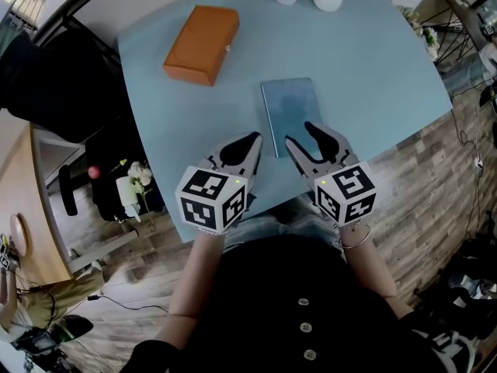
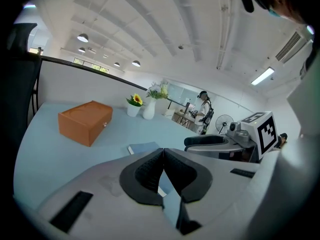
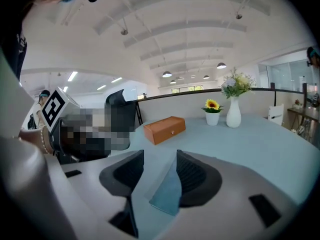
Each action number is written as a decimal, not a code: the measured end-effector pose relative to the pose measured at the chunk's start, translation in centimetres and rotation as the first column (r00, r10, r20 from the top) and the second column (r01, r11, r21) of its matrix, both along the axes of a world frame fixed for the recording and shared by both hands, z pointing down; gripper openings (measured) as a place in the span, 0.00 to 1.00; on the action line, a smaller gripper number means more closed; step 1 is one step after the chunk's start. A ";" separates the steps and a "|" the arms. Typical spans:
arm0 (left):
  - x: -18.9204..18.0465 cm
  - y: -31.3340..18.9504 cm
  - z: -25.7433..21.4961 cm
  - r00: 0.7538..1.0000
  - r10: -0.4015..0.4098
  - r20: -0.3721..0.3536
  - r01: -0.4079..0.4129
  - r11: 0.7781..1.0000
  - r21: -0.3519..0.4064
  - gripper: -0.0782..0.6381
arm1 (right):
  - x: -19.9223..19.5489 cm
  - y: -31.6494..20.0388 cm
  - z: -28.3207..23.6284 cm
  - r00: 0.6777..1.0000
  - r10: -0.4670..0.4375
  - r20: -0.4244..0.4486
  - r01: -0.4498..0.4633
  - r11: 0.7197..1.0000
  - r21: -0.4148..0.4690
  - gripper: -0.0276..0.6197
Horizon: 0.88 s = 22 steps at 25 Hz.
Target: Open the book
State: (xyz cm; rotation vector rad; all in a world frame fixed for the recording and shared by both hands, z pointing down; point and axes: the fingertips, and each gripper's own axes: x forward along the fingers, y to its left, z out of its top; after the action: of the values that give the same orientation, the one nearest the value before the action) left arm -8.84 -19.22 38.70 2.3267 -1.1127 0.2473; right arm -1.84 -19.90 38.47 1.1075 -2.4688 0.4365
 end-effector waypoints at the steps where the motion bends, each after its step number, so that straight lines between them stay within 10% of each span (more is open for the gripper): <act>1: -0.1 0.1 0.1 1.000 -0.008 -0.002 0.008 1.000 -0.003 0.13 | -0.1 0.0 0.0 1.000 -0.013 -0.004 0.013 1.000 -0.001 0.34; 22: -0.2 3.5 3.2 0.991 -0.131 -0.032 0.128 0.988 -0.080 0.13 | -0.5 2.3 2.4 0.965 -0.221 -0.140 0.215 0.975 -0.061 0.32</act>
State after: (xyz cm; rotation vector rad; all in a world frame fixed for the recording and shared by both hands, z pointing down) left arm -9.02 -15.72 41.87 2.1720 -1.2088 0.1946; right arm -2.34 -17.56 40.86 0.8071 -2.4041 0.3306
